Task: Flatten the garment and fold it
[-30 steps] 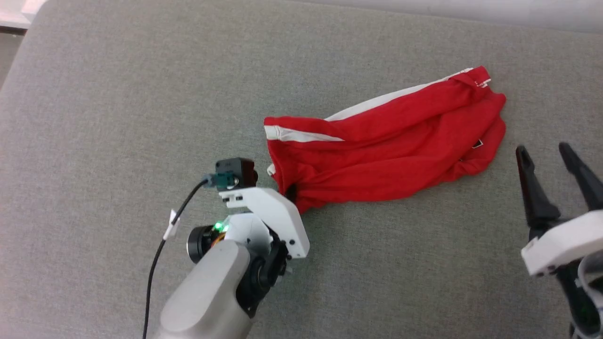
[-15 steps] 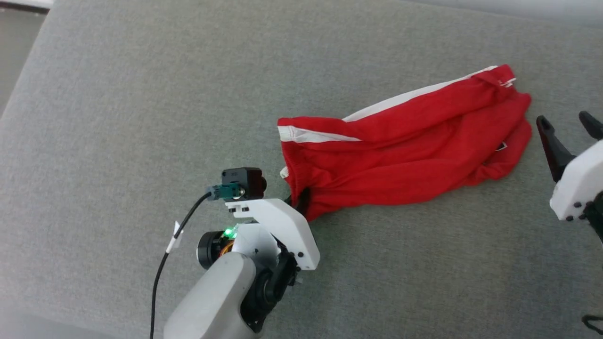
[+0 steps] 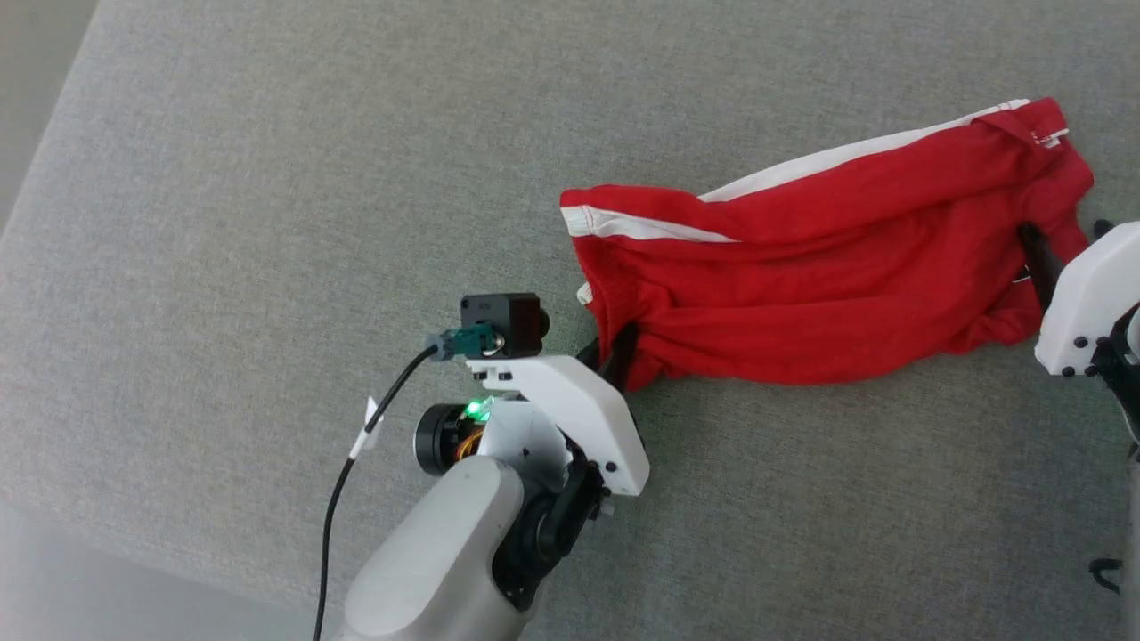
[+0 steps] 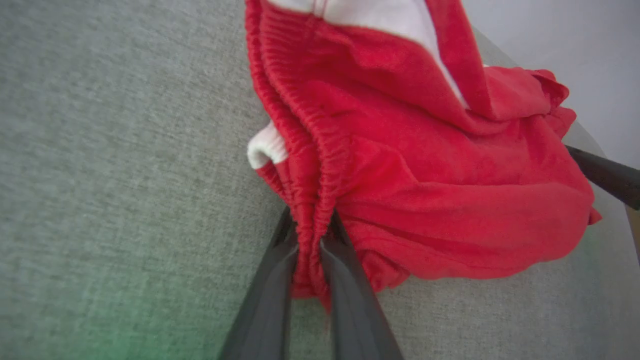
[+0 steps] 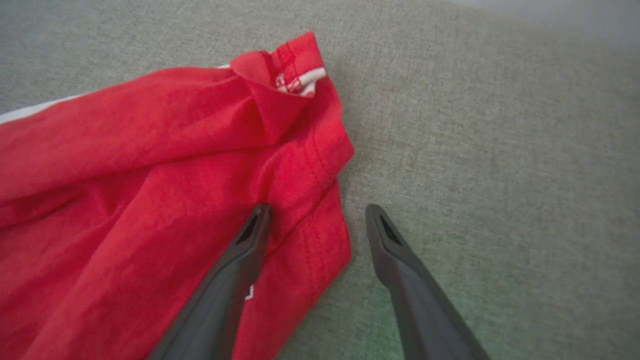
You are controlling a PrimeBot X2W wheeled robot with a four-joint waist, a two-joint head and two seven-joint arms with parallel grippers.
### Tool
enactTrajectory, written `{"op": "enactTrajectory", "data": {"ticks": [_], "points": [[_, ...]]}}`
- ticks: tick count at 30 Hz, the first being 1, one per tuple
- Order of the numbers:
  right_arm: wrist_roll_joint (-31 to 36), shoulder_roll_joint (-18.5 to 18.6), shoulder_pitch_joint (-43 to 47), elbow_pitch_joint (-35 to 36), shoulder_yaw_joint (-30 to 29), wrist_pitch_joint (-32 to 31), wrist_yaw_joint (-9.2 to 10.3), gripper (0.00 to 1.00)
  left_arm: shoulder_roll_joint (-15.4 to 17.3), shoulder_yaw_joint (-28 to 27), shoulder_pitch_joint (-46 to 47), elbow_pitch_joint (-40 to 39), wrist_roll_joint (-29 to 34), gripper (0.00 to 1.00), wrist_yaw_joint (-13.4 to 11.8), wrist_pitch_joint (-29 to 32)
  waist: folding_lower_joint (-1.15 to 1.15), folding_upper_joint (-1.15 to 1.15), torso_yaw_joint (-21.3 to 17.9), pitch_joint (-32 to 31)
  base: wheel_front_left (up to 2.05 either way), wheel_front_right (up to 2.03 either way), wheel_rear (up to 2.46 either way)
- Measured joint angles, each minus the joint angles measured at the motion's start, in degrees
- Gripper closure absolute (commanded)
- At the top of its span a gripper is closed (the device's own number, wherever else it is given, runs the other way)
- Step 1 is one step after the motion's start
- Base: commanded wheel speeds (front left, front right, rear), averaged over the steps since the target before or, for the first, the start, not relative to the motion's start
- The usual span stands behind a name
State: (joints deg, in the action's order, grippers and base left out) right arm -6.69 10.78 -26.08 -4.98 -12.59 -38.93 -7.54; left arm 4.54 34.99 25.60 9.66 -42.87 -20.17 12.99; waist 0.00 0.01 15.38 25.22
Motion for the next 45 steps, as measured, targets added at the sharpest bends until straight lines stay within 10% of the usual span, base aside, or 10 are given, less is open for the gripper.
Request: {"op": "enactTrajectory", "data": {"ticks": [9, 12, 13, 28, 45], "points": [[-0.1, -1.1, -2.1, -1.8, -0.5, -1.3, 0.01, 0.06, -0.7, 0.4, 1.7, 0.8, -0.5, 1.0, 0.5, -0.5, -0.01, 0.0, 0.7, 1.3, 0.0, 0.0, 0.0], [-0.3, -1.8, -2.6, -2.4, -0.7, -1.3, 0.01, 0.98, -0.8, 0.4, 1.9, 0.9, -0.5, 1.0, 0.5, -0.9, -0.01, 0.0, 0.6, 1.5, 0.0, 0.0, 0.0], [-0.4, -2.2, -3.0, -2.6, -0.8, -1.1, 0.01, 1.0, -0.8, 0.4, 1.9, 0.9, -0.5, 1.0, 0.5, -0.9, -0.01, 0.0, 0.6, 1.5, 0.0, 0.0, 0.0], [-3.4, -5.5, -1.6, -3.4, -3.8, 6.1, 0.0, 1.0, 1.6, -2.4, -0.3, 0.9, -3.1, 1.0, 1.0, -3.2, 0.01, 0.0, -2.1, -3.5, 0.0, 0.0, 0.0], [-15.6, -8.2, 24.9, 10.7, -7.6, 7.5, -0.09, 1.0, 9.2, -3.1, -16.0, -11.8, -7.4, 1.0, -1.1, 2.6, -0.01, 0.0, -12.1, -12.3, 0.0, 0.0, 0.0]]}}
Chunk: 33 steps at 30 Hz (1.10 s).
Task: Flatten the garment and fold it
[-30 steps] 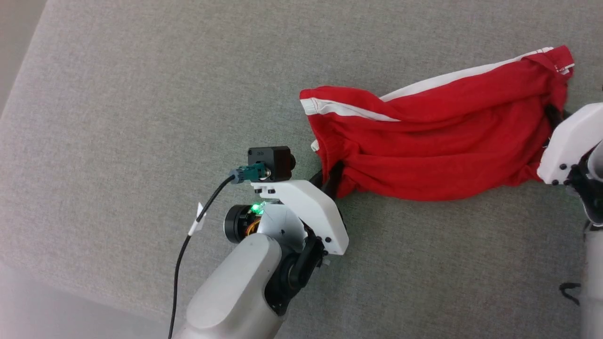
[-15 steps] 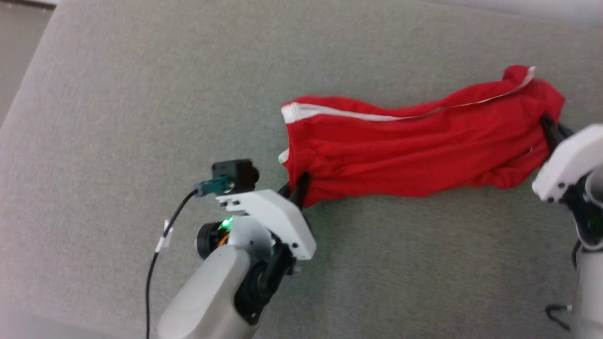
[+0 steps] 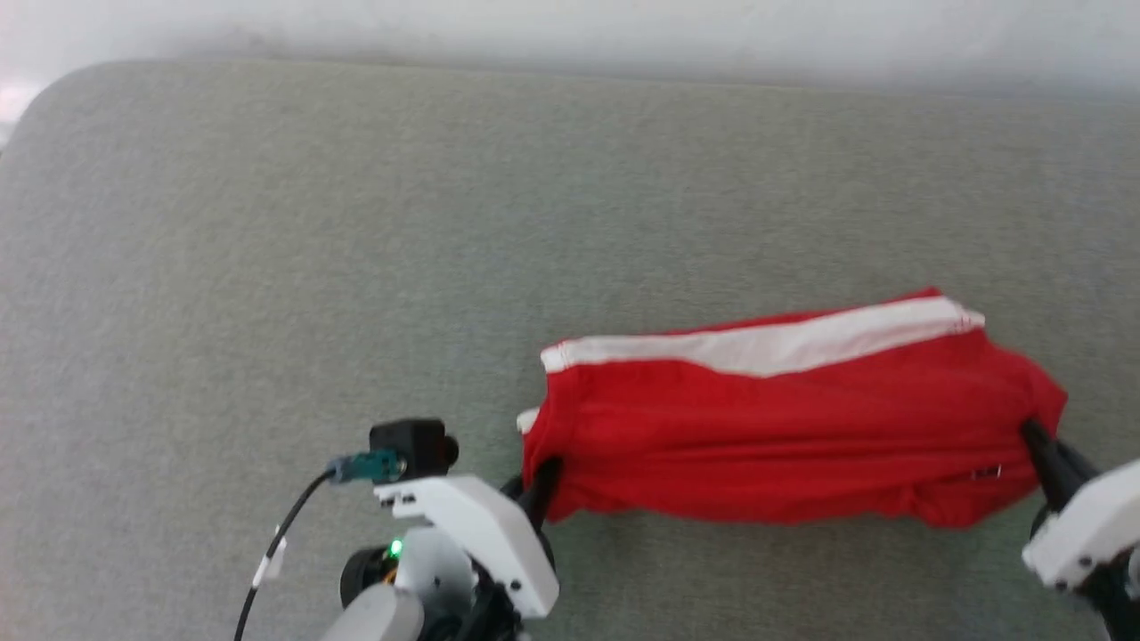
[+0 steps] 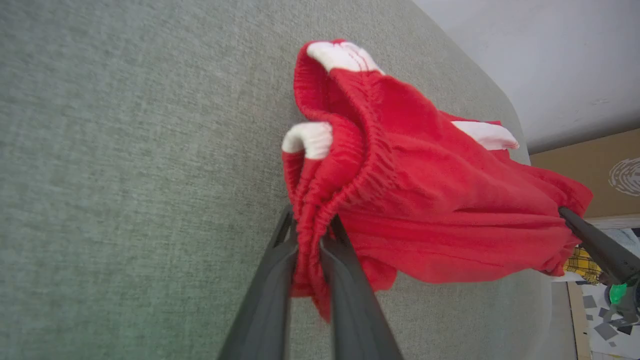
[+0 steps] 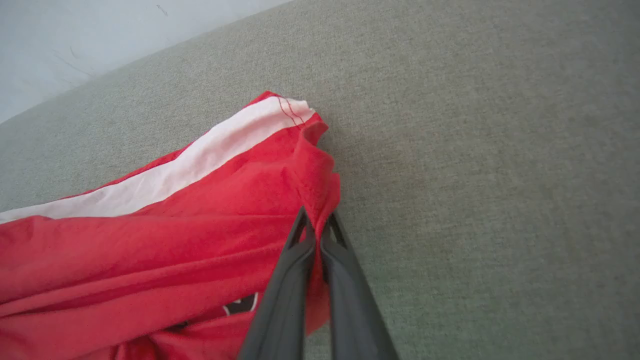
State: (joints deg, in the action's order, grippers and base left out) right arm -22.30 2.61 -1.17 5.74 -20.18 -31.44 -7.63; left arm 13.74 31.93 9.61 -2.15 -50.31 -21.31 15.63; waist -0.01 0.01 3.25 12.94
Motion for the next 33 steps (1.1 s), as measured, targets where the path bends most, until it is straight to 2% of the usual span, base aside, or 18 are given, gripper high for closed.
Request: {"op": "enactTrajectory", "data": {"ticks": [8, 16, 17, 18, 19, 20, 21, 28, 33], "points": [[-5.2, -0.1, 7.0, -1.4, 1.8, 3.9, 0.0, 1.0, 1.7, -0.3, -6.2, -1.9, -0.6, 1.0, -1.5, -0.6, 0.0, 0.0, -3.2, -2.1, 0.0, 0.0, 0.0], [-5.6, -0.1, 9.5, -5.7, 3.7, 6.4, 0.0, 1.0, 1.6, -0.3, -7.7, 0.0, -1.3, 1.0, -1.5, -1.4, 0.01, 0.0, -3.0, -3.0, 0.0, 0.0, 0.0], [-5.7, -0.1, 9.6, -6.3, 3.9, 6.6, 0.0, 0.96, 1.5, -0.3, -7.8, 0.4, -1.4, 1.0, -1.4, -1.4, 0.01, 0.0, -2.8, -3.2, 0.0, 0.0, 0.0], [-5.7, -0.1, 9.8, -6.7, 4.0, 6.8, 0.0, 0.87, 1.3, -0.3, -8.0, 0.9, -1.5, 0.93, -1.4, -1.5, 0.01, 0.0, -2.6, -3.3, 0.0, 0.0, 0.0], [-5.7, -0.1, 9.9, -7.0, 4.2, 6.9, 0.0, 0.64, 1.1, -0.4, -8.1, 1.4, -1.6, 0.47, -1.4, -1.8, 0.01, 0.0, -2.4, -3.4, 0.0, 0.0, 0.0], [-5.6, -0.1, 9.9, -7.2, 4.4, 7.0, 0.01, 0.17, 1.1, -0.4, -8.1, 1.8, -1.6, 0.0, -1.4, -2.0, 0.01, 0.0, -2.3, -3.6, 0.0, 0.0, 0.0], [-5.5, -0.1, 9.9, -7.3, 4.6, 7.3, 0.01, 0.0, 1.1, -0.5, -8.1, 2.2, -1.6, 0.0, -1.4, -2.1, 0.01, 0.0, -2.1, -3.7, 0.0, 0.0, 0.0], [-4.9, 0.1, 10.0, -5.8, 5.2, 6.1, 0.04, 0.0, 0.9, -1.5, -8.2, 2.5, -2.4, 0.0, -0.9, -3.4, 0.0, 0.0, -1.8, -4.6, 0.0, 0.0, 0.0], [-4.6, 0.1, 10.9, -1.8, 2.4, 4.1, 0.04, 0.0, 1.7, -4.6, -9.7, -2.3, -2.7, 0.0, -0.2, -7.5, 0.0, 0.0, -2.0, -4.3, 0.0, 0.0, 0.0]]}}
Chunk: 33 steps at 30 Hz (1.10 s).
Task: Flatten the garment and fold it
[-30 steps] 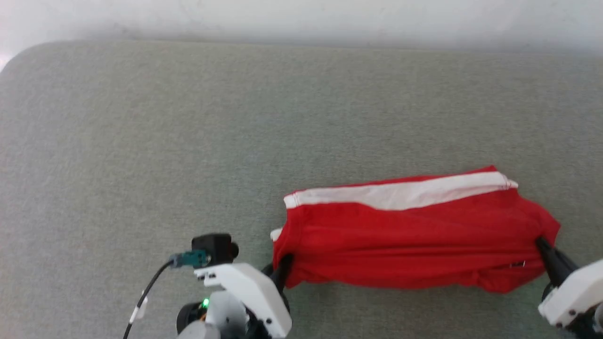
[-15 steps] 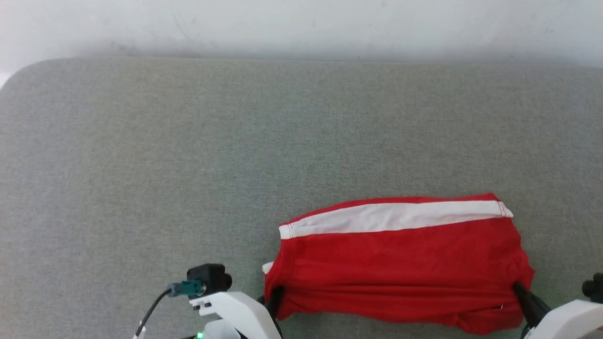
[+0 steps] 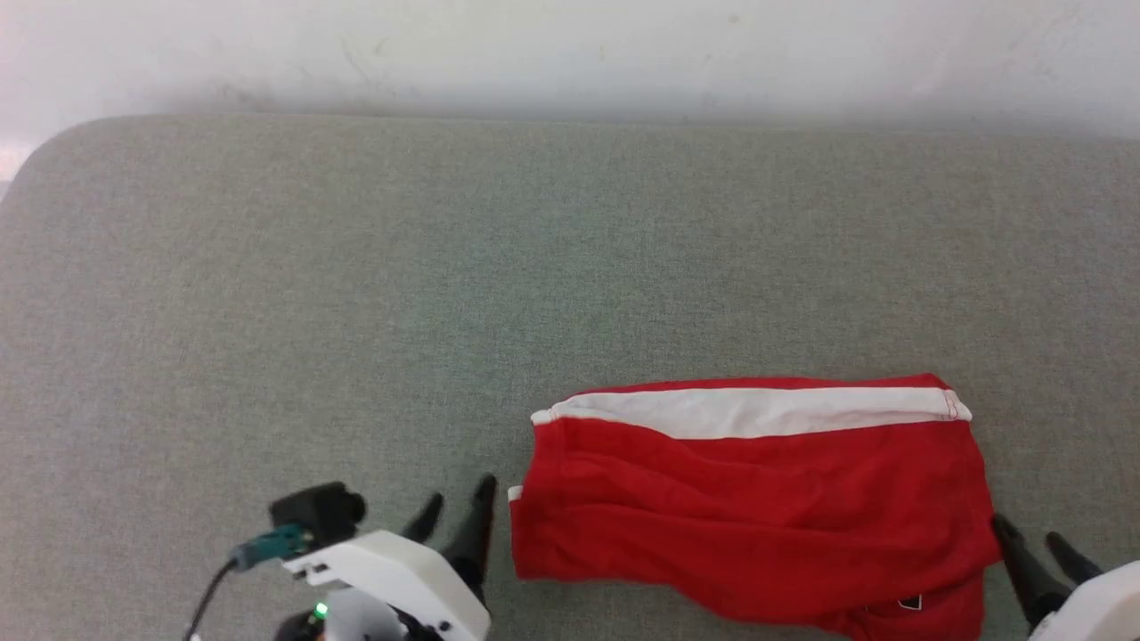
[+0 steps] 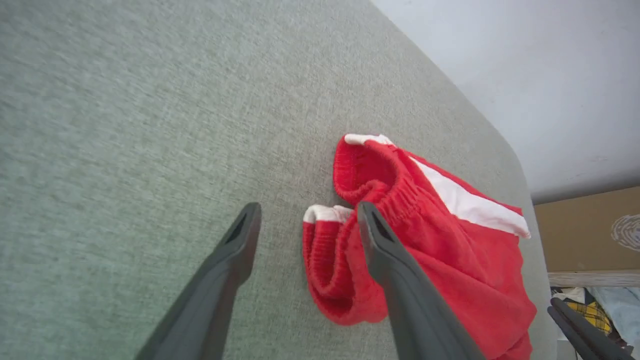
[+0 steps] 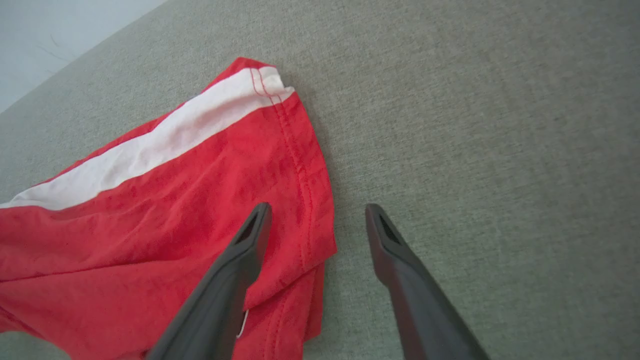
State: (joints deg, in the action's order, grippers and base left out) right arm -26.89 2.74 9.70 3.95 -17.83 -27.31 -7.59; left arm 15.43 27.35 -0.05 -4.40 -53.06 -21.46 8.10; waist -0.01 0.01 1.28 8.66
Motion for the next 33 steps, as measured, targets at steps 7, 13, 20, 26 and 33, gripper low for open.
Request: {"op": "enactTrajectory", "data": {"ticks": [7, 13, 20, 26, 33], "points": [[1.6, 0.1, -0.2, 1.3, -4.0, -1.9, 0.01, 0.0, 3.1, -3.5, -1.2, -6.0, 3.4, 0.0, -1.6, -4.9, 0.01, 0.0, 0.2, 1.5, 0.0, 0.0, 0.0], [1.6, 0.1, -1.7, -1.2, -2.8, -1.9, 0.04, 0.0, 4.6, -3.4, -0.4, -8.3, 10.6, 0.0, -1.8, -12.5, 0.01, 0.0, 1.2, 2.7, 0.0, 0.0, 0.0], [1.6, 0.1, -3.7, -3.9, -0.5, -1.7, 0.04, 0.0, 3.9, -2.3, 1.6, -6.7, 16.0, 0.0, -1.8, -19.0, 0.01, 0.0, 3.0, 3.4, 0.0, 0.0, 0.0], [-0.4, 1.0, -3.8, -6.5, 0.9, -2.0, 0.05, 0.0, 3.6, -1.6, 1.6, -5.1, 16.0, 0.0, -1.3, -19.2, 0.0, 0.0, 4.6, 3.6, 0.0, 0.0, 0.0], [-4.4, 2.9, -3.8, -9.4, 2.8, -2.1, 0.16, 0.59, 3.1, -1.6, 1.6, -4.4, 15.3, 0.0, -0.8, -19.2, 0.0, 0.0, 6.2, 2.9, 0.0, 0.0, 0.0]]}}
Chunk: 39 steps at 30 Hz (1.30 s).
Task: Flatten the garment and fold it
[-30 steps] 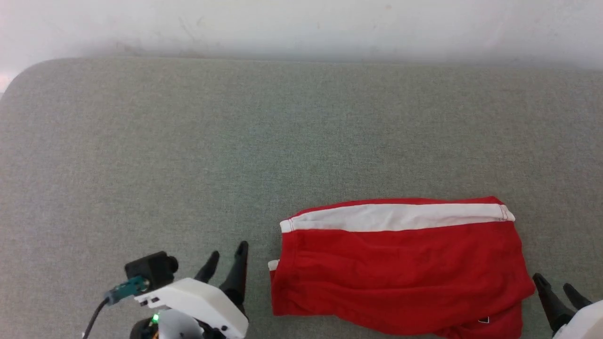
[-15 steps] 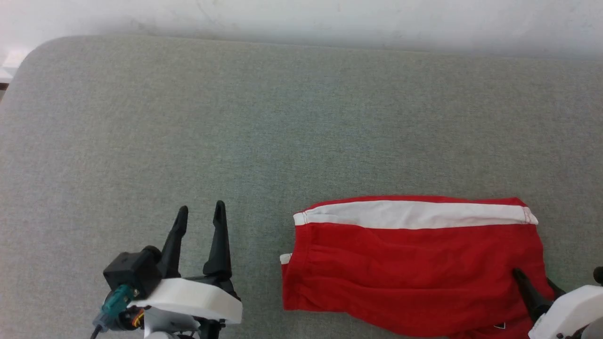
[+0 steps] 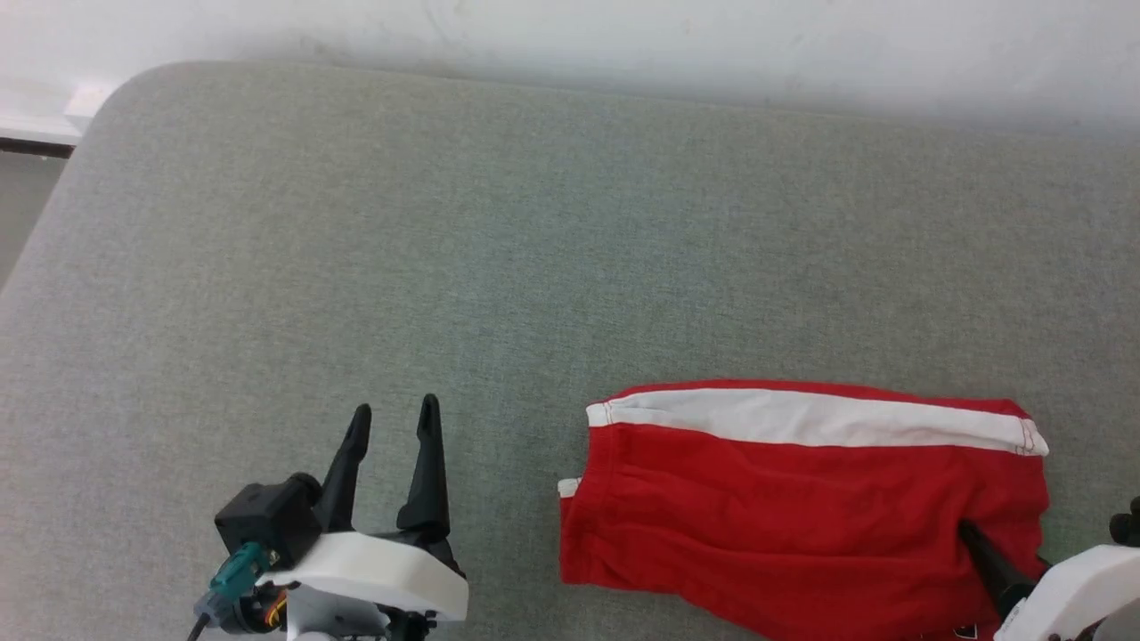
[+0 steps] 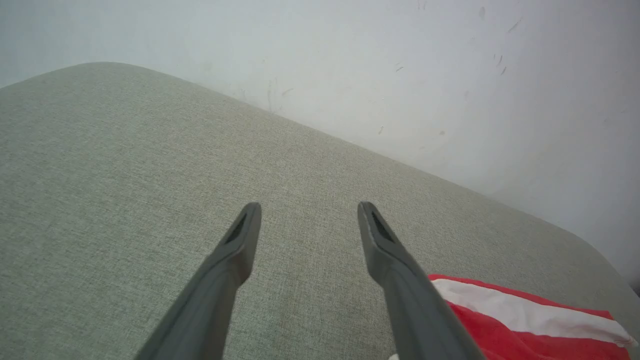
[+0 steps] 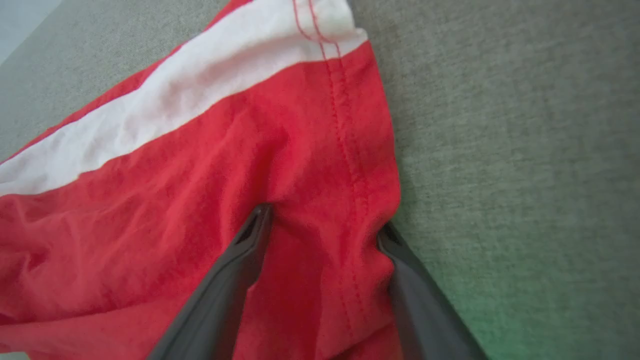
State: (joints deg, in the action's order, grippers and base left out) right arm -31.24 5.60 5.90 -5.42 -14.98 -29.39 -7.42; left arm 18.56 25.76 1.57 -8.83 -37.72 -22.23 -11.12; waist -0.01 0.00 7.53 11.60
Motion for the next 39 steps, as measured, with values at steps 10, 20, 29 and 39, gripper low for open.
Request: {"op": "enactTrajectory", "data": {"ticks": [10, 20, 29, 39], "points": [[1.5, -0.8, 0.0, -2.3, 1.6, 1.7, 0.23, 1.0, -0.1, -0.2, -0.1, 0.4, -1.5, 0.0, 0.5, 0.0, 0.0, 0.0, 1.0, -1.7, 0.0, 0.0, 0.0], [5.6, -3.1, -1.7, -2.4, -6.8, 3.6, -0.26, 1.0, -0.3, -0.6, -0.7, 0.6, -2.1, 0.0, 0.6, -0.6, 0.01, 0.0, 0.3, -2.5, 0.0, 0.0, 0.0], [11.5, -2.9, -4.5, 1.8, -17.2, 2.1, -0.18, 1.0, -0.4, -0.7, -1.3, 0.6, -2.2, 0.0, 0.6, -0.8, 0.01, 0.0, -0.8, -1.9, 0.0, 0.0, 0.0], [9.8, -2.7, -4.4, 11.7, -7.2, -3.3, -0.16, 1.0, -1.1, -0.4, -1.2, 1.7, -2.8, 0.0, 0.6, -0.8, 0.01, 0.0, -2.0, -2.6, 0.0, 0.0, 0.0]]}}
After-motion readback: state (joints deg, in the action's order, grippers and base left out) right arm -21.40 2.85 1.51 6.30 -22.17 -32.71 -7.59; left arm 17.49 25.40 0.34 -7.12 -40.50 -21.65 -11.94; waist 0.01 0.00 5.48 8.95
